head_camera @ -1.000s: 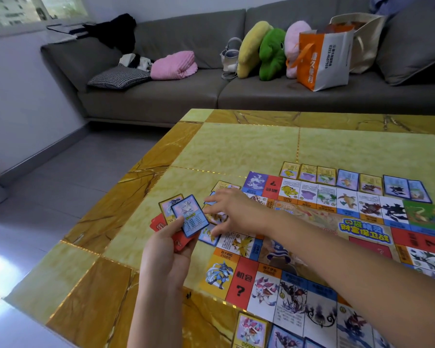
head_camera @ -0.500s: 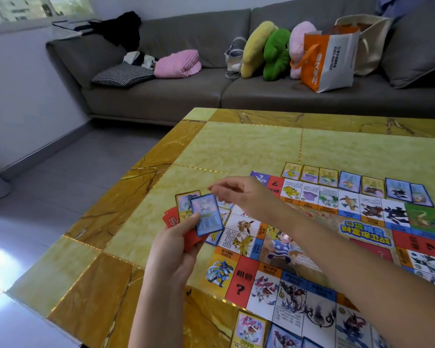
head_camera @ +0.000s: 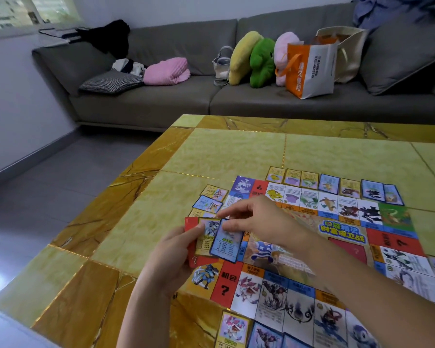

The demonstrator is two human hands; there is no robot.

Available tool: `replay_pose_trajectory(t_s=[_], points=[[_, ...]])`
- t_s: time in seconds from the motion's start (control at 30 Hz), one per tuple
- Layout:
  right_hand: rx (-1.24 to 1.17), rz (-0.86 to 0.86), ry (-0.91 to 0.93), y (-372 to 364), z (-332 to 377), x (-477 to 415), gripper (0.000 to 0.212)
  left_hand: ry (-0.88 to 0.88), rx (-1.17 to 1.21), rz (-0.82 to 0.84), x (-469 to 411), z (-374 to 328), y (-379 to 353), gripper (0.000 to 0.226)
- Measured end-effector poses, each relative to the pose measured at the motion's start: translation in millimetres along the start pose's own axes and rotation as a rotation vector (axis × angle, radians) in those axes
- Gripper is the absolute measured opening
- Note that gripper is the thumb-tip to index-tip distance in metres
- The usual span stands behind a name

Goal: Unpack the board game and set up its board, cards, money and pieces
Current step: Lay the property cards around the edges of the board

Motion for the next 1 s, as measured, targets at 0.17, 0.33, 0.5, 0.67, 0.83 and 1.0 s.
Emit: replay_pose_trajectory(t_s=[0.17, 0.33, 0.5, 0.67, 0.83, 1.0], points=[[-0.084, -0.064, -0.17, 24.8, -20.2, 25.5, 0.003, -0.077, 0.045, -0.092, -1.2, -4.8, 8.6, 0.013], [-0.301, -0.133, -0.216, 44.9, -27.1, 48.4, 0.01, -0.084, 0.039, -0.108, 0.1, -4.5, 6.2, 0.01], [-0.349, -0.139, -0.207, 48.0, -24.4, 56.5, 0.012, -0.07, 0.006, -0.069, 1.9, -3.3, 0.5, 0.015], [-0.295, -0.146, -0.206, 48.7, -22.6, 61.4, 0.012, -0.063, -0.008, -0.058, 2.1, -2.8, -1.4, 0.017], [-0.335, -0.169, -0.229, 51.4, -23.7, 61.2, 0.01, -0.056, -0.007, -0.062, 2.0, -2.6, -1.5, 0.016], [-0.363, -0.16, -0.248, 52.2, -27.5, 62.5, 0.017, -0.037, 0.03, -0.089, -0.1, -2.1, 0.8, 0.014]])
Point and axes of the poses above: each hand's wrist, its own x-axis away from the middle knuckle, its own y-axis out of the back of the hand, z = x × y, the point moved 3 cm from there along -x, towards the middle knuckle, and after that the axes turned 2 degrees about -y, right-handed, at the moved point
